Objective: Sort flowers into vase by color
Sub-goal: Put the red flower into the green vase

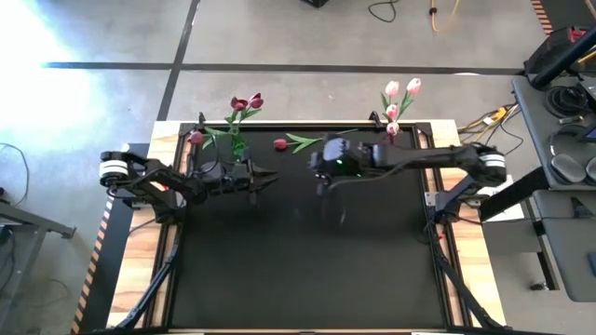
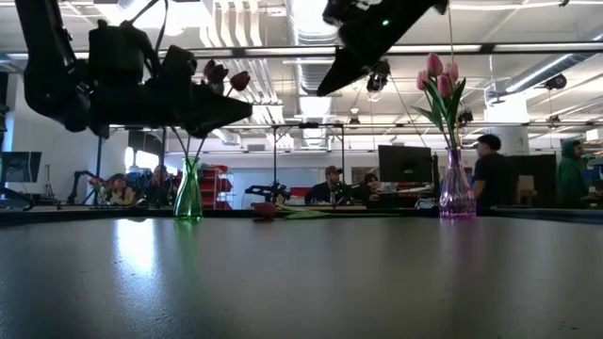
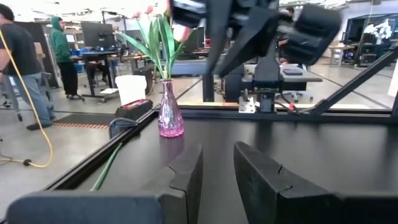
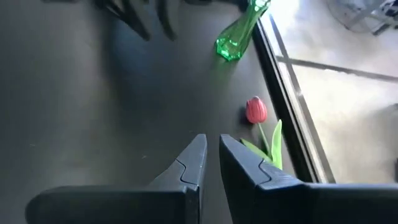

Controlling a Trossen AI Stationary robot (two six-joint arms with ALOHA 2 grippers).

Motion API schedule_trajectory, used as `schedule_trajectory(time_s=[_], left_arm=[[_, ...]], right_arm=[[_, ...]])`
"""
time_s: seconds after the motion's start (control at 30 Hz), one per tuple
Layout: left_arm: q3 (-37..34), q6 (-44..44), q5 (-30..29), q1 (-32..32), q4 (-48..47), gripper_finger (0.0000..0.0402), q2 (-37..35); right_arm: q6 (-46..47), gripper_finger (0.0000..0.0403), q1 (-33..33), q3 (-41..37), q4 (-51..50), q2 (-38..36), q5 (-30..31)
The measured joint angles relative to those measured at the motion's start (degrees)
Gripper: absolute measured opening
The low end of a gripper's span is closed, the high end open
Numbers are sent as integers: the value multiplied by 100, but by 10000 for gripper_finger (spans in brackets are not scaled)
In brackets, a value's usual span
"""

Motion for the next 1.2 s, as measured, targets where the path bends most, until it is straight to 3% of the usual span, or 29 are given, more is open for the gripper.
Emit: schedule_trajectory(time_s=[0.3,0.6,1.03,1.2], left_arm=[[-499,-93,3,-1,672,75,-22],[-733,-212,3,-2,855,75,-24],[-733,-210,155,-3,793,75,-23],[-735,-210,161,-2,737,75,-22]], right_arm=[[-814,38,-593,1464,-470,1316,-754],[-1186,32,-1167,2833,-1225,2575,-1115],[-1199,29,-1592,4765,-2238,4381,-1112],[-1199,54,-1741,5203,-2507,4873,-1096]])
